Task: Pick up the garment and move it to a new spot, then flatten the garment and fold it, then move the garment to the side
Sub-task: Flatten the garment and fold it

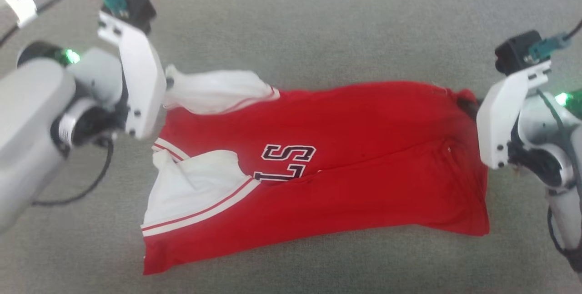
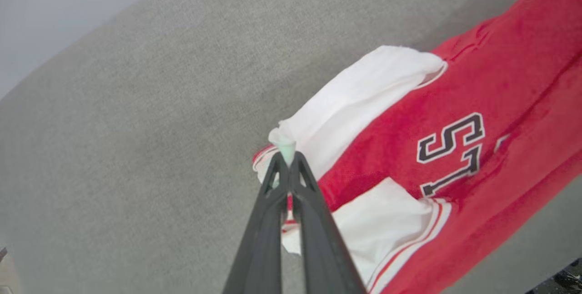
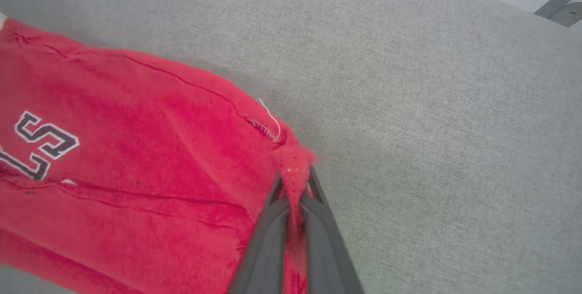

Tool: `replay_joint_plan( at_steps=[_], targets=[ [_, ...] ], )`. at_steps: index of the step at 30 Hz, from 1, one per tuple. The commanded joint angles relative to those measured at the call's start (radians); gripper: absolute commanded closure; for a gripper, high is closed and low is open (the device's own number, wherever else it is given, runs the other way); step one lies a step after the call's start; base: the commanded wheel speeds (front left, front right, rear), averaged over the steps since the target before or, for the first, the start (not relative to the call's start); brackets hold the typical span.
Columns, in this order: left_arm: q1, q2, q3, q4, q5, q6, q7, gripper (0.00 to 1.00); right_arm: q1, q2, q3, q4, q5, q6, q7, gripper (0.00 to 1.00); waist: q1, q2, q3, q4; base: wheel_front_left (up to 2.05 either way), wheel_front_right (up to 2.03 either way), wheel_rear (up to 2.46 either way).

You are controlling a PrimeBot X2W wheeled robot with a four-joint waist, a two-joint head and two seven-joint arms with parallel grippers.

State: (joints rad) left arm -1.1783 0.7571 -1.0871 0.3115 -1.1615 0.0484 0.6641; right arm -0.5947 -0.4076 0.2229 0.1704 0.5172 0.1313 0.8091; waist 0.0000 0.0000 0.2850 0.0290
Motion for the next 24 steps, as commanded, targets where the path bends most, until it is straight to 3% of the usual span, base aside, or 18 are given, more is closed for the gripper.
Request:
replay_joint_plan(
  at_steps=[1,6,11,14,20,21,22,23,24],
  targets=[
    [0.04,0.035,-0.001,-0.075,-0.008,0.04,0.013,1.0,0.039,-0.008,-0.01,-0.032,0.006,-0.001,0.017,1.0,0.0,0.0,-0.021,0.014,0.0,0.0,0.0],
    [0.133,0.134,-0.012,-0.301,-0.02,0.153,0.027,1.0,0.128,-0.025,-0.037,-0.108,0.023,-0.001,0.072,1.0,0.0,0.0,-0.044,0.019,0.0,0.0,0.0],
    [0.226,0.189,-0.026,-0.426,-0.049,0.231,0.015,1.0,0.209,-0.027,-0.065,-0.144,0.037,-0.001,0.11,1.0,0.0,0.0,-0.056,0.019,0.0,0.0,0.0],
    [0.279,0.202,-0.036,-0.448,-0.059,0.256,-0.004,1.0,0.24,-0.018,-0.084,-0.14,0.029,-0.001,0.107,1.0,0.0,0.0,-0.058,0.018,0.0,0.0,0.0],
    [0.376,0.175,-0.054,-0.385,-0.113,0.266,-0.048,1.0,0.259,0.015,-0.08,-0.075,0.017,-0.001,0.08,1.0,0.0,0.0,-0.068,0.011,0.0,0.0,0.0],
    [0.383,0.168,-0.055,-0.371,-0.108,0.256,-0.064,0.86,0.256,0.019,-0.077,-0.064,0.015,-0.001,0.074,1.0,0.0,0.0,-0.07,0.011,0.0,0.0,0.0],
    [0.383,0.168,-0.055,-0.371,-0.108,0.256,-0.064,0.86,0.256,0.019,-0.077,-0.064,0.015,-0.001,0.074,1.0,0.0,0.0,-0.07,0.011,0.0,0.0,0.0],
    [0.396,0.155,-0.05,-0.353,-0.118,0.245,-0.082,0.7,0.253,0.023,-0.073,-0.053,0.012,-0.001,0.065,0.96,0.0,0.0,-0.074,0.011,0.0,0.0,0.0],
    [0.407,0.148,-0.052,-0.337,-0.122,0.234,-0.095,0.55,0.25,0.023,-0.067,-0.044,0.011,-0.001,0.057,0.65,0.0,0.0,-0.078,0.012,0.0,0.0,0.0]
  ],
)
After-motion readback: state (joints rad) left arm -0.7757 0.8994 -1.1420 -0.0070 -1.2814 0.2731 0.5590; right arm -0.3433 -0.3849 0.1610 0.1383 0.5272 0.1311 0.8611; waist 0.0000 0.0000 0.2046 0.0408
